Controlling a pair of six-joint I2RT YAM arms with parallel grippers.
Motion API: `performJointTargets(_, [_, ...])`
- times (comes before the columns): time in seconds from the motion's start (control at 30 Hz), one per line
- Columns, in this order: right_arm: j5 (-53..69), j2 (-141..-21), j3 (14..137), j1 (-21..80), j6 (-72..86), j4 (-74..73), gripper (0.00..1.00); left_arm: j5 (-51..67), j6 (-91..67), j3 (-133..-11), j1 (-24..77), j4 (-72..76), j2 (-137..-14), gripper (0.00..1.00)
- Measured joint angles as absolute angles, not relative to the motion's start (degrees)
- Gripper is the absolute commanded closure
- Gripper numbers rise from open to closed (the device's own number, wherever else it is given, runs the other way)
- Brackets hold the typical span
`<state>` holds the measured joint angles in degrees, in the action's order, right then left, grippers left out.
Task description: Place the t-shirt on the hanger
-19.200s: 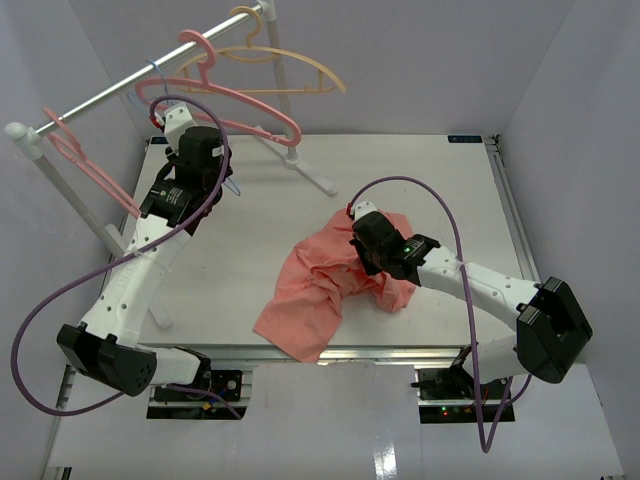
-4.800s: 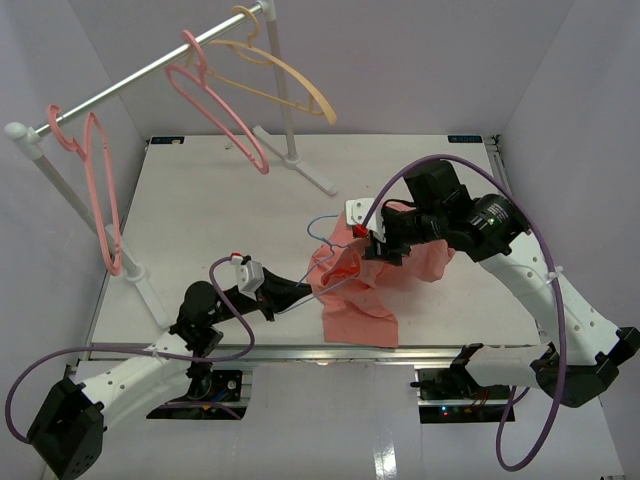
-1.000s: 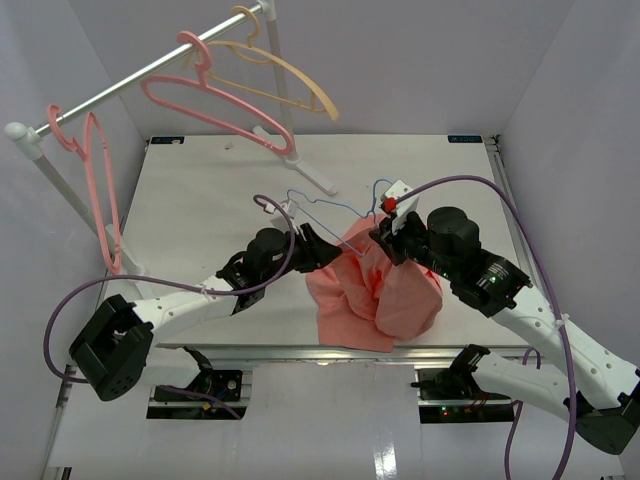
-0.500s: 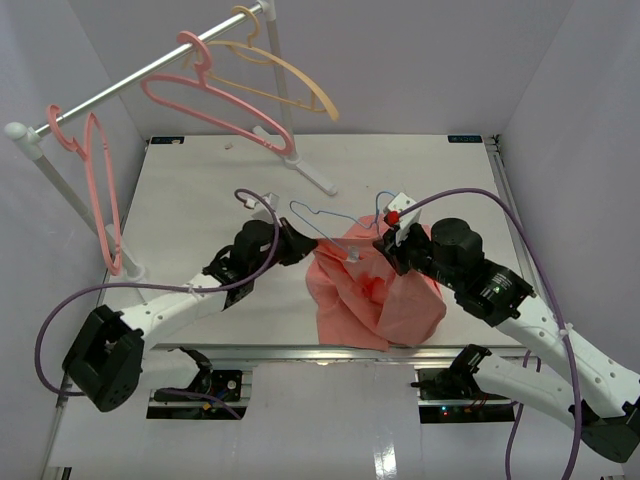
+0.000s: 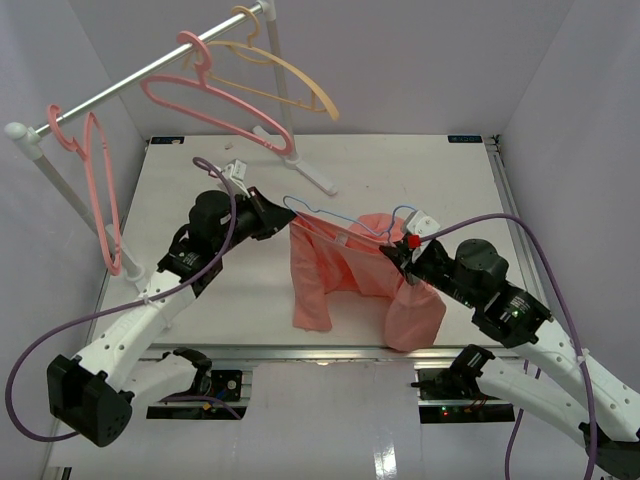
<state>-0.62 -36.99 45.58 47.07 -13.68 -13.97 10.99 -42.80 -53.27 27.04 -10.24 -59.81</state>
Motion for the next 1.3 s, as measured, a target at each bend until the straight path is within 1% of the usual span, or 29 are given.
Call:
performJointTargets(0.1, [-0.46,-36.73,45.23,47.2,-14.52,-13.43,0.92,13.66,-41.13,-55.85,25.19,-14.2,-60.03,1.0])
performJointTargets(0.23, [-0.43,-36.36,45.14,47.44,-15.67,-13.06,0.92,20.25,-39.43,-59.79,20.47,-18.71,-61.48,1.0])
performJointTargets(0.4, [-0.11,-35.94,45.08,47.77,-16.28,-13.12,0.92,27.05,-37.87,-61.65,15.29,-22.77,-61.91,1.0])
performJointTargets(0.5, [0.9,-35.73,45.08,47.84,-16.82,-13.32,0.92,29.22,-37.05,-62.99,13.3,-25.07,-62.0,1.0])
performJointTargets(0.93, [3.38,-36.92,45.14,48.1,-18.52,-13.52,0.92,29.93,-31.6,-73.26,12.42,-33.07,-63.57,1.0])
performJointTargets(1.3, [1.87,-43.21,46.97,48.51,-18.2,-14.87,0.92,30.48,-26.92,-74.54,11.96,-35.51,-64.18,1.0])
